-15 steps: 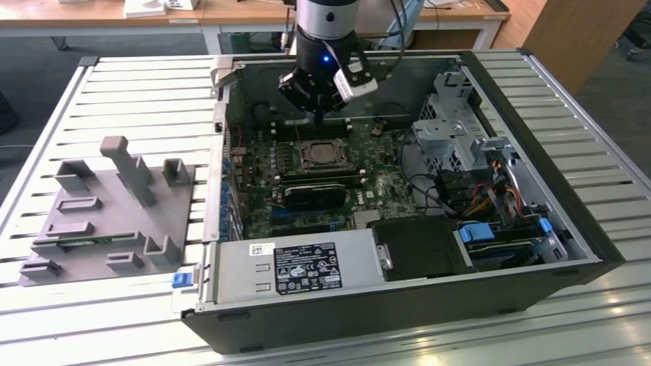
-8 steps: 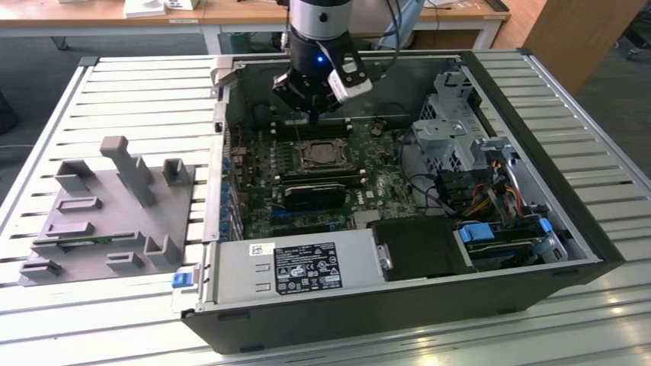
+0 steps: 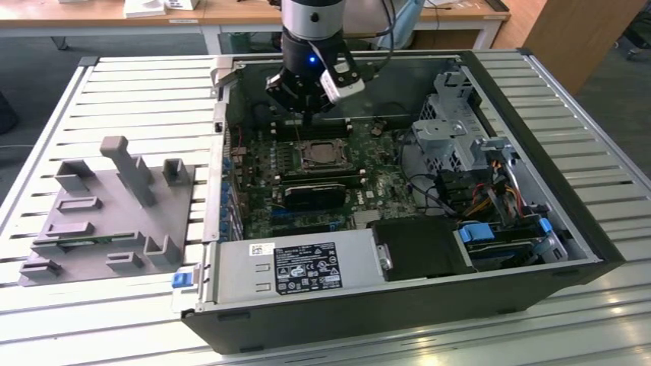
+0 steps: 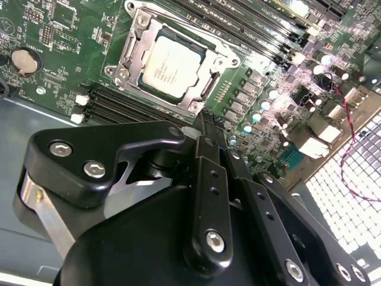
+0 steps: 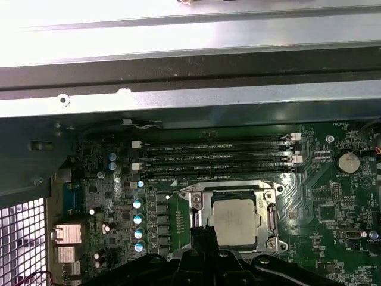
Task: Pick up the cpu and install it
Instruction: 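Install the first cpu locking lever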
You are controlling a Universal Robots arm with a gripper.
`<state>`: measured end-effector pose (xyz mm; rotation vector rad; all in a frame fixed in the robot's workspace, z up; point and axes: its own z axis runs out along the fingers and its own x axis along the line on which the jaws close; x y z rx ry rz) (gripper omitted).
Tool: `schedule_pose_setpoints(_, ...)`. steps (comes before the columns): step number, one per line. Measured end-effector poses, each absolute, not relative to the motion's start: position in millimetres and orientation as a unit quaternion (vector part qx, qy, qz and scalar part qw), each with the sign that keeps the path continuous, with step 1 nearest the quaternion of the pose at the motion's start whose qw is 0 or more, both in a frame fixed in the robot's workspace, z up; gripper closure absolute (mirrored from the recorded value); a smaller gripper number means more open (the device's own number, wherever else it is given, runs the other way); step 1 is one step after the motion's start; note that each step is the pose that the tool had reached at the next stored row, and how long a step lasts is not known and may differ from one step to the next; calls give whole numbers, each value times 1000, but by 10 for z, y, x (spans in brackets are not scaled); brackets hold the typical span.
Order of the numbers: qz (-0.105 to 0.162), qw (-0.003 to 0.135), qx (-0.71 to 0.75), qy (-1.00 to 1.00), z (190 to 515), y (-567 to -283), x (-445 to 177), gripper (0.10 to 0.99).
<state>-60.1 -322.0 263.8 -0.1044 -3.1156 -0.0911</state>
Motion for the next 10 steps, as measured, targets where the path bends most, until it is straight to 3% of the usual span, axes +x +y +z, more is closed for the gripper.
schedule_pose_setpoints(10, -29, 11, -33, -999, 2638, -3220, -619, 980)
